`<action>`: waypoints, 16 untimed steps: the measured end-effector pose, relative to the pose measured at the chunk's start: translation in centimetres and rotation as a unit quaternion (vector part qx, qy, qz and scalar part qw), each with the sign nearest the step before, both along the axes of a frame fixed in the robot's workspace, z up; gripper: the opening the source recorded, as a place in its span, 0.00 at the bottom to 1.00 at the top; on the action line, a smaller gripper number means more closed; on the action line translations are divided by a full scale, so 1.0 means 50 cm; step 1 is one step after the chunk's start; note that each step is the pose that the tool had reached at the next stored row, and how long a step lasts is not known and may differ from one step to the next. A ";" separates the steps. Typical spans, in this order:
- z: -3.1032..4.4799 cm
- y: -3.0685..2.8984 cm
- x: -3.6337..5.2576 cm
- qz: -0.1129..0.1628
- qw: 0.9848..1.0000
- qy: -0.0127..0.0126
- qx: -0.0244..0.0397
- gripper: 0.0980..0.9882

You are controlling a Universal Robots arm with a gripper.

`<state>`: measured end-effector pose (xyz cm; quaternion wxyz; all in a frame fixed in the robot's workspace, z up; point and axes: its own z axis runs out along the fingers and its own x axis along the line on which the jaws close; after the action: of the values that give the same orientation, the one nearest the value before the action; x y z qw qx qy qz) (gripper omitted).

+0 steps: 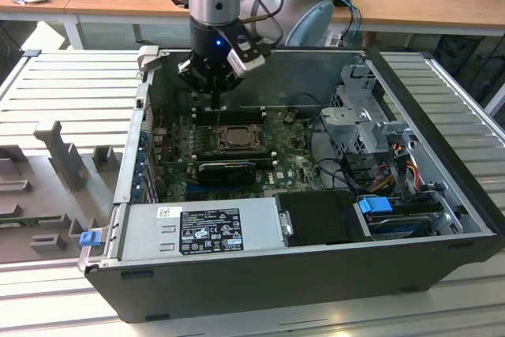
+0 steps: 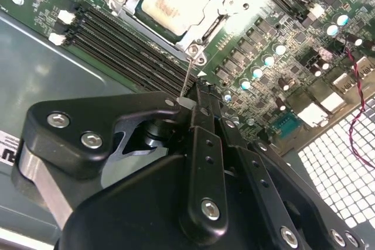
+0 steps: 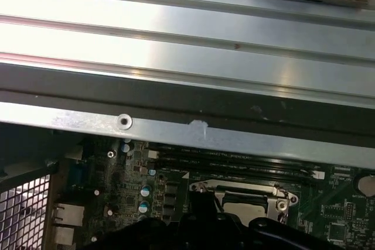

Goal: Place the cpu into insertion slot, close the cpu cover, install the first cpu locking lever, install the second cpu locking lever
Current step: 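Install the first cpu locking lever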

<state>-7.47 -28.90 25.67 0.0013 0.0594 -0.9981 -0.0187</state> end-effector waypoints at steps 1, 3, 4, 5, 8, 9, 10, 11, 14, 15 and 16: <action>0.000 0.000 0.002 0.000 1.000 0.000 0.000 0.01; -0.001 0.000 0.005 0.000 1.000 0.000 0.000 0.01; -0.001 0.000 0.007 0.000 1.000 0.000 0.000 0.01; -0.001 0.000 0.010 0.000 1.000 0.000 0.000 0.01; -0.007 0.000 0.023 0.000 1.000 0.000 0.000 0.01; -0.012 0.000 0.024 0.000 1.000 0.000 0.001 0.01; -0.013 0.000 0.024 0.000 1.000 0.000 0.004 0.01; -0.014 0.000 0.024 0.000 1.000 0.000 0.007 0.01; -0.020 0.000 0.027 -0.005 1.000 0.000 0.016 0.01; -0.023 0.000 0.028 -0.009 1.000 0.000 0.016 0.01; -0.027 0.000 0.029 -0.011 1.000 0.000 0.016 0.01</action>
<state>-6.01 -28.90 24.34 0.0001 0.0481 -0.9983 -0.0343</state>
